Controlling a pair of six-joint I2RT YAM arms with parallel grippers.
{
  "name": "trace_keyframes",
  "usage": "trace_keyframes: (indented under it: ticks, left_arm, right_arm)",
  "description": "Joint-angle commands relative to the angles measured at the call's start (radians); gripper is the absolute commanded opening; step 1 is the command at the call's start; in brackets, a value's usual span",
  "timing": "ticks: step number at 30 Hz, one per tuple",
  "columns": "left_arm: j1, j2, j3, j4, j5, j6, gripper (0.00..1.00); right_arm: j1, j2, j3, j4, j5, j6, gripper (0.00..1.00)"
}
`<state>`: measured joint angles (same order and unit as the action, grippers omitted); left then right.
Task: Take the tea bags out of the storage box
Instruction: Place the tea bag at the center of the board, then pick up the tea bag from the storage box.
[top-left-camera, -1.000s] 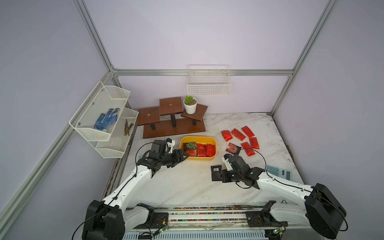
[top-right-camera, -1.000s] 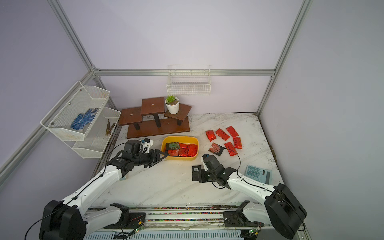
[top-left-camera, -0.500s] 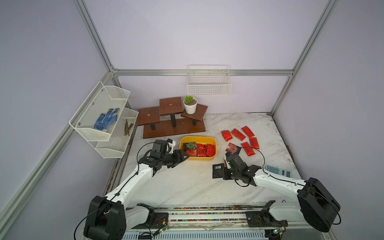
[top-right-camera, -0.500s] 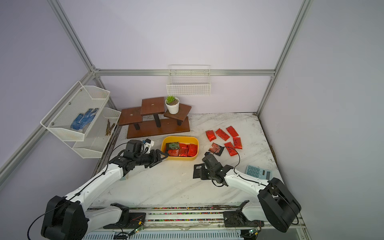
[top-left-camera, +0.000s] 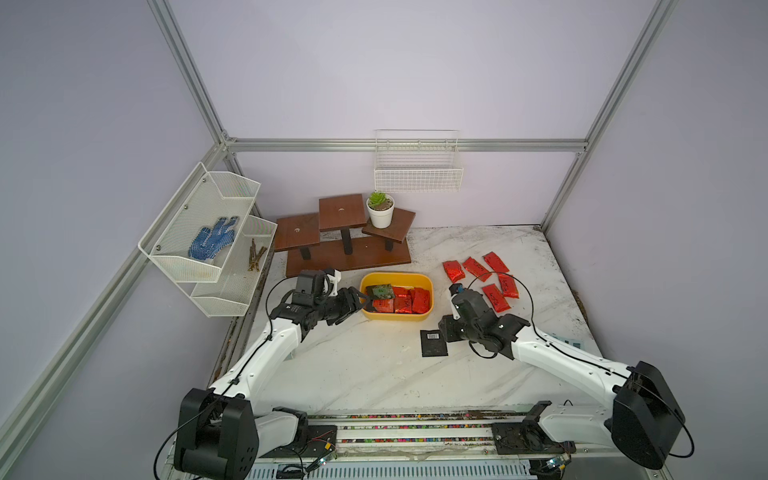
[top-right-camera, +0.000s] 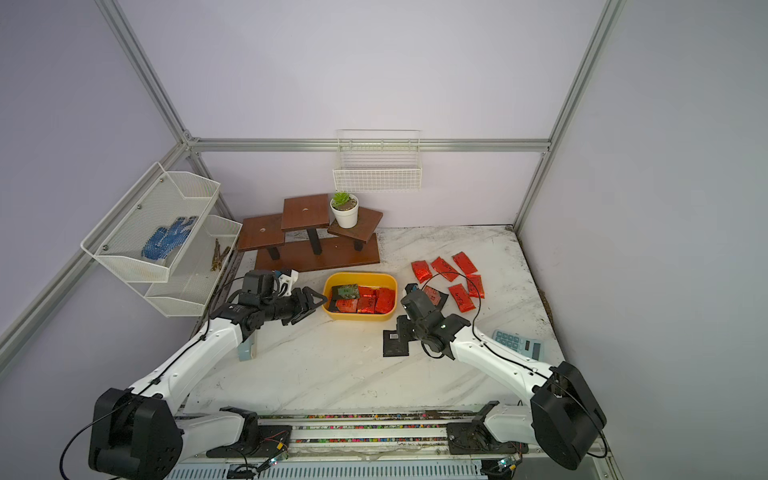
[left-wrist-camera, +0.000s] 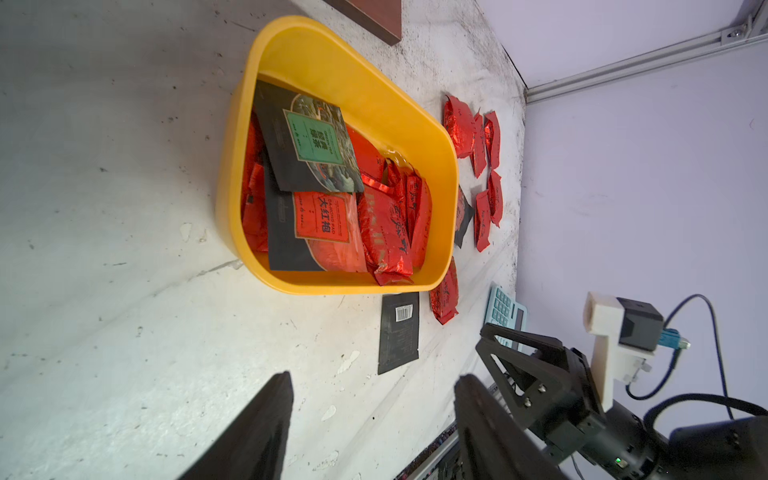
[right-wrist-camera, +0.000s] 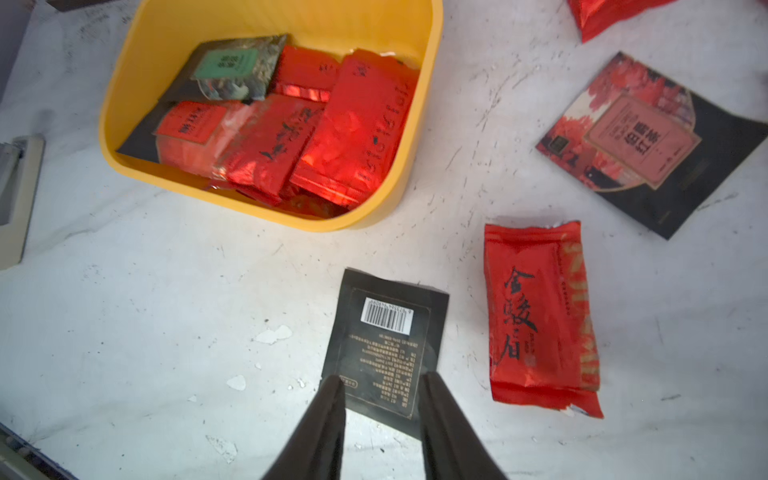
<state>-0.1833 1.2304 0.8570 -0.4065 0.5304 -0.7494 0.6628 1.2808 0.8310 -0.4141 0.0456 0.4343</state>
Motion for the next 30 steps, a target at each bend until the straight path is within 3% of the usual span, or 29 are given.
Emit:
trace_keyframes:
  ticks: [1,10,16,20,30]
  left_arm:
    - [0.025,-0.002,0.042,-0.025,0.011,0.048,0.65]
    - [0.074,-0.023,0.019,-0.034,0.029,0.058,0.65]
    - [0.11,-0.048,-0.007,-0.053,0.031,0.064,0.66]
    - [0.18,-0.067,-0.072,0.002,0.119,0.037,0.66]
    - [0.241,-0.093,-0.13,0.027,0.185,0.038,0.66]
  right_arm:
    - [-0.002,0.024,0.068,0.018,-0.081,-0.051,0.37]
    - [0.035,0.307,0.372,-0.034,-0.172,-0.146,0.39]
    - [0.089,0.533,0.632,-0.16,-0.115,-0.286,0.4]
    - [0.125,0.667,0.784,-0.24,-0.022,-0.371,0.41]
    - [0.196,0.846,0.928,-0.262,0.182,-0.48,0.44]
